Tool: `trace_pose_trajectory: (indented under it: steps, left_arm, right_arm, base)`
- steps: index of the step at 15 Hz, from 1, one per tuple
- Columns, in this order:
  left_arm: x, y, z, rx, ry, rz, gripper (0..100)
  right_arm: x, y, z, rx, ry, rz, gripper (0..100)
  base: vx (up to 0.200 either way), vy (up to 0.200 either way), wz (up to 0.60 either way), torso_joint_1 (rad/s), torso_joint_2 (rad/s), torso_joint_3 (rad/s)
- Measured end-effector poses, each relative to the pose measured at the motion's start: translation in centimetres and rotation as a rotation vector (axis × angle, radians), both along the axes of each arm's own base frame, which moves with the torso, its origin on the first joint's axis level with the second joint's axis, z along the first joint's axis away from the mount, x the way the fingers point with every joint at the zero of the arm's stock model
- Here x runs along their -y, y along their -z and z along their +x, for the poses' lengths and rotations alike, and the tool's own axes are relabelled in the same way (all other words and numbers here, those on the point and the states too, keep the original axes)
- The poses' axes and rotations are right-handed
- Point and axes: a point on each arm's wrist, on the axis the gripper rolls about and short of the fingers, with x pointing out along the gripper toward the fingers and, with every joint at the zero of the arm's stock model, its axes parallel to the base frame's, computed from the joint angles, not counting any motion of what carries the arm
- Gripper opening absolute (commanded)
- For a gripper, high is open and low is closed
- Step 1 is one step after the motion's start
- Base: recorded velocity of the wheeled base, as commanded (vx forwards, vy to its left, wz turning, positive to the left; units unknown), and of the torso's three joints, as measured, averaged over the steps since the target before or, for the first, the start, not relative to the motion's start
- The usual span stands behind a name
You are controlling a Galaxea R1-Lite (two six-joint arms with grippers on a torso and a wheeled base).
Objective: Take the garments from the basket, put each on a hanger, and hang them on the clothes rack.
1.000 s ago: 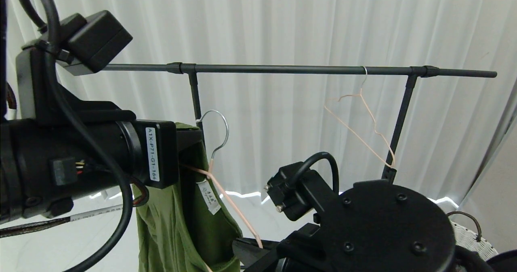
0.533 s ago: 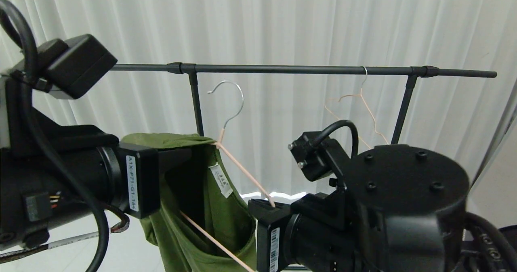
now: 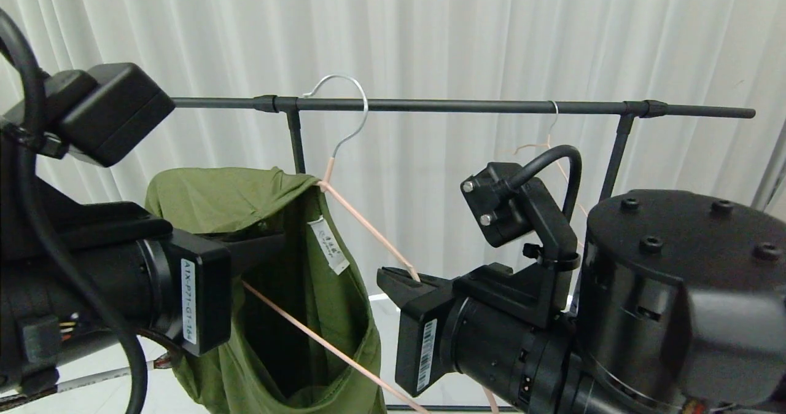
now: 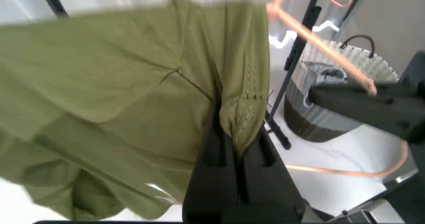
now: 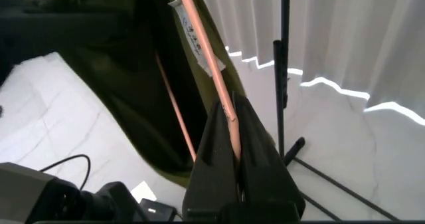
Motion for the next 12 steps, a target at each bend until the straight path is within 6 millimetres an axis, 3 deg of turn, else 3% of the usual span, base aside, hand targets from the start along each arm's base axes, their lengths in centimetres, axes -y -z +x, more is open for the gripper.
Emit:
trace_pose_trajectory:
  steps: [6, 9, 12]
  left_arm:
    - [0.4, 0.5, 0.0, 0.003, 0.018, 0.002, 100]
    - [-0.5, 1.2, -0.8, 0.007, 0.028, 0.028, 100]
    - [-2.0, 1.8, -2.0, 0.081, 0.094, 0.139, 100]
  right_arm:
    - [-0.2, 0.0, 0.1, 0.050, 0.022, -0.016, 0]
    - [0.1, 0.2, 0.2, 0.099, 0.043, -0.014, 0]
    - [1.5, 1.9, 0.2, 0.158, 0.046, -0.087, 0]
  base:
    - [0.000, 0.000, 0.00, 0.000, 0.00, 0.000]
    - [0.000, 0.000, 0.00, 0.000, 0.00, 0.000]
    - [0.000, 0.000, 0.00, 0.000, 0.00, 0.000]
